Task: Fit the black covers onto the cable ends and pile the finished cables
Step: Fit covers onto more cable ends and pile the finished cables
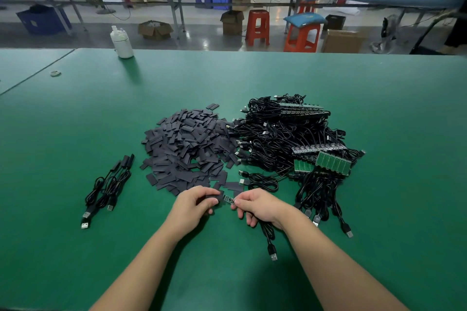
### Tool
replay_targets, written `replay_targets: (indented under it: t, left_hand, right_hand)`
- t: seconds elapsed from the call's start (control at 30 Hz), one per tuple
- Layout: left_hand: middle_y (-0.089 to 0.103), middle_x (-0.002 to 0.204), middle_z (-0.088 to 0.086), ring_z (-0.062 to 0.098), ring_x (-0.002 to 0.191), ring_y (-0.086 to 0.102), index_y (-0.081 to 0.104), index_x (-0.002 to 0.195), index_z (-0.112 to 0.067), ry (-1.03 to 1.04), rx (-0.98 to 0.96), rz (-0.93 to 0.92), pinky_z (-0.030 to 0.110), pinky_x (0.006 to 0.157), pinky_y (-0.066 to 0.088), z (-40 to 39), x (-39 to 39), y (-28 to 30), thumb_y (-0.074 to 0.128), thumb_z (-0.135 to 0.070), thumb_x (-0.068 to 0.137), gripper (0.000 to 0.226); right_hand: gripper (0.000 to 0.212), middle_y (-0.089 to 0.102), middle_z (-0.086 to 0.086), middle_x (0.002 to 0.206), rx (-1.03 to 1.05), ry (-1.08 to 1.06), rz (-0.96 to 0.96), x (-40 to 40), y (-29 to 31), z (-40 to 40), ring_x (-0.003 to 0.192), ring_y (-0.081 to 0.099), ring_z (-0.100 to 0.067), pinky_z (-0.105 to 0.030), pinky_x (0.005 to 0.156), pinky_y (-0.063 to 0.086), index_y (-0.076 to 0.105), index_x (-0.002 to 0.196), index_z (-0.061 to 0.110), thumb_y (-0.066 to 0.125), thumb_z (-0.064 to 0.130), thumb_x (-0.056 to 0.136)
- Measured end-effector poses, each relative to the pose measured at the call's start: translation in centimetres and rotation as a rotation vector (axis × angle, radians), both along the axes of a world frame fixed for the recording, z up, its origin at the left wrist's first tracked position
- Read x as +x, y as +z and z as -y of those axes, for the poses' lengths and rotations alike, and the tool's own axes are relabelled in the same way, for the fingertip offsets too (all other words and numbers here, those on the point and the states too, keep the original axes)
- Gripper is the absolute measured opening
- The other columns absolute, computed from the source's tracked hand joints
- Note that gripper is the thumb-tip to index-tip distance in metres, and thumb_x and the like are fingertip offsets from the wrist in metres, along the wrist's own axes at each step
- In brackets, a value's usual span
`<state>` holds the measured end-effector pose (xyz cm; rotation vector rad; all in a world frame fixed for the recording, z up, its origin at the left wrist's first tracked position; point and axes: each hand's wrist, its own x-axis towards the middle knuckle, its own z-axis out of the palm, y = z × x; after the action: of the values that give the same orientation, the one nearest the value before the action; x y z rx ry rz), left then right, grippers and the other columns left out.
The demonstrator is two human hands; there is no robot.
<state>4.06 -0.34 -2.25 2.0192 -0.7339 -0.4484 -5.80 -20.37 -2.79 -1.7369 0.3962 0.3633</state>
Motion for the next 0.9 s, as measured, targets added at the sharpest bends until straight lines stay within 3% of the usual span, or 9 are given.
replay_targets:
  t: [0.23,0.43,0.73,0.9]
  left_hand:
    - [0.073,0.078,-0.005,0.012,0.065,0.069,0.074,0.096,-0.031,0.005,-0.043,-0.005,0.023,0.069,0.056,0.4,-0.1,-0.3,0.071,-0.013,0.089,0.02]
    - [0.075,0.08,-0.007,0.01,0.062,0.069,0.075,0.093,-0.024,0.06,-0.088,-0.054,0.013,0.063,0.052,0.5,-0.2,-0.2,0.069,-0.007,0.09,0.019]
    - [0.074,0.083,-0.003,0.013,0.066,0.07,0.075,0.099,-0.025,0.01,-0.066,-0.04,0.022,0.07,0.056,0.7,0.1,-0.3,0.072,-0.012,0.088,0.017]
    - [0.072,0.083,-0.014,0.005,0.071,0.068,0.074,0.099,-0.033,-0.117,0.038,0.031,0.011,0.07,0.049,0.3,1.0,0.5,0.073,-0.018,0.088,0.019]
  right_hand:
    - [0.022,0.061,0.006,0.067,-0.007,0.014,0.003,0.0,0.2,-0.1,0.053,0.055,-0.008,-0.021,0.051,0.05,0.067,0.098,0.012,0.05,0.023,0.105]
    - [0.023,0.061,0.005,0.067,-0.006,0.006,0.012,-0.1,0.2,-0.1,0.053,0.056,-0.008,-0.021,0.051,0.05,0.067,0.096,0.012,0.049,0.023,0.106]
    - [0.023,0.06,0.005,0.066,0.0,0.019,0.005,-0.1,0.3,0.0,0.054,0.056,-0.008,-0.022,0.052,0.05,0.068,0.095,0.012,0.05,0.022,0.105]
    - [0.021,0.061,0.007,0.064,-0.014,0.039,-0.019,-0.1,0.2,0.1,0.054,0.057,-0.007,-0.022,0.053,0.051,0.068,0.095,0.012,0.051,0.022,0.104]
